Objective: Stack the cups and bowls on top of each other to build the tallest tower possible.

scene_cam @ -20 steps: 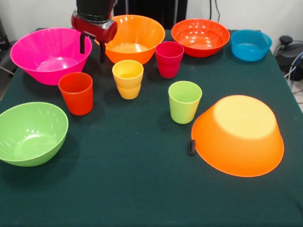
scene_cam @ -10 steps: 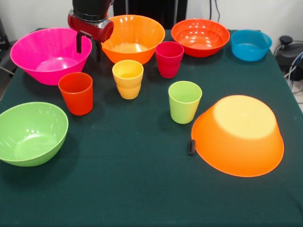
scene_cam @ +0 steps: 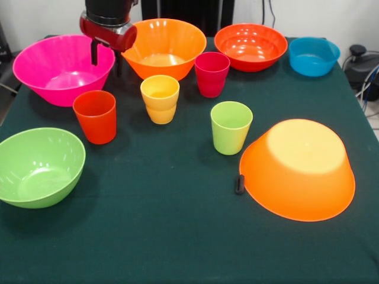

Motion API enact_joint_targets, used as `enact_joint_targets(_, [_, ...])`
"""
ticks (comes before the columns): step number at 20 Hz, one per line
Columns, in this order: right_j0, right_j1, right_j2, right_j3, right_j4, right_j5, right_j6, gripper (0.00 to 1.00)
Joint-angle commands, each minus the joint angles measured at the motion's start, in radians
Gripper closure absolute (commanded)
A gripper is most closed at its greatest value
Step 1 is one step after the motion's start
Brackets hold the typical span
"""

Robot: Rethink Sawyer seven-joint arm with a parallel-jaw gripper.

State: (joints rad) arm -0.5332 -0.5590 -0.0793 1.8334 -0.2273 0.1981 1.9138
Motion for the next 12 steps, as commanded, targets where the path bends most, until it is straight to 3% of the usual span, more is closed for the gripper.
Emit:
enact_joint_targets(1, [0.006, 0.051, 0.064, -0.036, -0.024, -0.047, 0.081, 0.00])
enact_joint_targets(12, [0.000, 0.094, 0.078, -0.077, -0.029, -0.050, 0.063, 0.00])
